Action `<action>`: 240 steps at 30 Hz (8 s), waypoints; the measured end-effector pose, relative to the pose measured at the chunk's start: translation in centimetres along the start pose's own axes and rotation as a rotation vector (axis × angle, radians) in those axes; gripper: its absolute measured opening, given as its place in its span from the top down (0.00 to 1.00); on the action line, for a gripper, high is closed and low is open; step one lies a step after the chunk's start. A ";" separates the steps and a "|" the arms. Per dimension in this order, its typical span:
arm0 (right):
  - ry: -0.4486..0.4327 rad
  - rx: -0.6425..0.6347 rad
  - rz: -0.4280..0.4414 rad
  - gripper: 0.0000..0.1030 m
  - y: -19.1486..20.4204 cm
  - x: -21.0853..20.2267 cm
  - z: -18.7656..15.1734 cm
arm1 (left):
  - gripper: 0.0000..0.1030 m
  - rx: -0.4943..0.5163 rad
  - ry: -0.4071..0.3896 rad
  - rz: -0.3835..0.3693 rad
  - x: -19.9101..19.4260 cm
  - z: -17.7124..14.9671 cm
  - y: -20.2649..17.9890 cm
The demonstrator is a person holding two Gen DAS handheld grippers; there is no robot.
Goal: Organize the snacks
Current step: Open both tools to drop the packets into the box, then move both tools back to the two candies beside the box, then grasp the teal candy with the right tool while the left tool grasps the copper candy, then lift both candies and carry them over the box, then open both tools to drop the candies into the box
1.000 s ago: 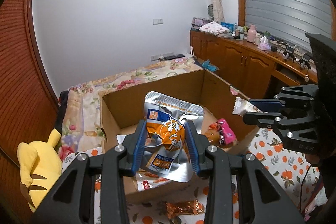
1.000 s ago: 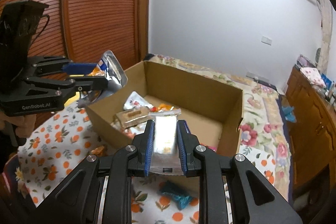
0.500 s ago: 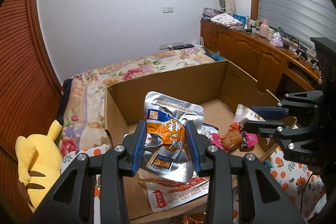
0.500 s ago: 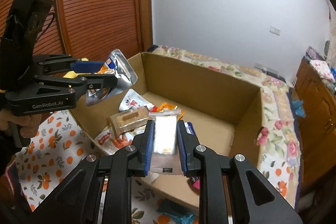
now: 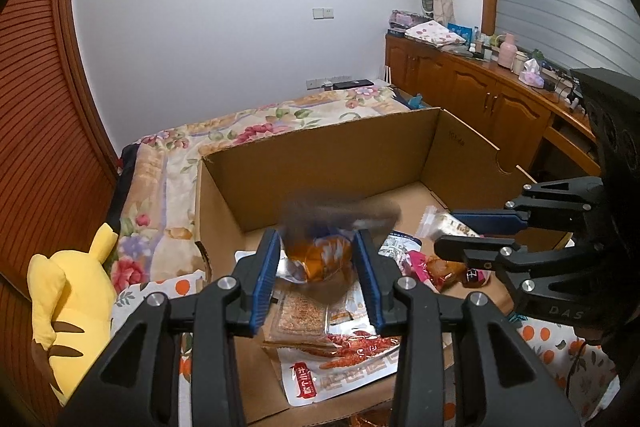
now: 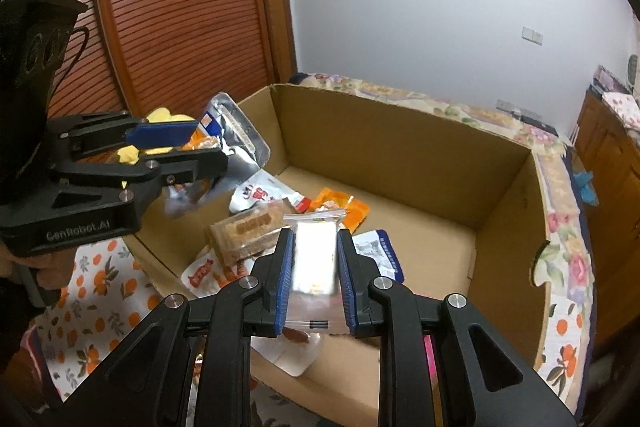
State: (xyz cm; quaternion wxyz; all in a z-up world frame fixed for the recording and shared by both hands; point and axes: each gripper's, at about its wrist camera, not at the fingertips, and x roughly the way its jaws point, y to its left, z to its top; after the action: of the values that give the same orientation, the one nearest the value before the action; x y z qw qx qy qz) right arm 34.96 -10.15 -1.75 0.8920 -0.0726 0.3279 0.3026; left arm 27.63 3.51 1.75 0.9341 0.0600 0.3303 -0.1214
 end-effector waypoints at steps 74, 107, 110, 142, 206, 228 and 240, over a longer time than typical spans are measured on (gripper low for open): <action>0.234 -0.003 -0.047 0.56 -1.4 -0.3 -12.7 | 0.19 -0.040 0.176 -0.093 0.0 -13.4 -2.6; 0.208 -0.022 -0.034 0.77 -0.2 -2.4 -13.8 | 0.33 -0.025 0.224 -0.097 2.8 -14.0 -3.9; 0.204 -0.020 -0.034 0.77 -0.1 -2.5 -13.9 | 0.54 -0.005 0.213 -0.083 2.5 -14.2 -4.1; 0.057 -0.042 -0.045 0.77 1.7 -9.1 -11.5 | 0.72 0.032 0.020 -0.109 -6.9 -9.6 -4.9; -0.016 -0.011 -0.014 0.77 -0.5 0.2 1.1 | 0.70 -0.057 0.023 0.034 1.6 0.9 -0.7; 0.003 0.019 -0.074 0.55 -0.1 1.4 0.4 | 0.45 -0.091 0.032 0.067 1.3 -0.5 0.1; -0.129 0.112 -0.186 0.24 -0.3 -4.3 -1.4 | 0.11 -0.099 -0.064 0.112 -4.2 -2.0 -0.9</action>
State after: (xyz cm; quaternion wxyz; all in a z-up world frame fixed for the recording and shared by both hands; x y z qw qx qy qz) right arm 31.81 -12.99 -0.19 0.9382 -0.0331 0.2780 0.2037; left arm 22.97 3.80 2.83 0.9513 0.0284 0.3019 -0.0545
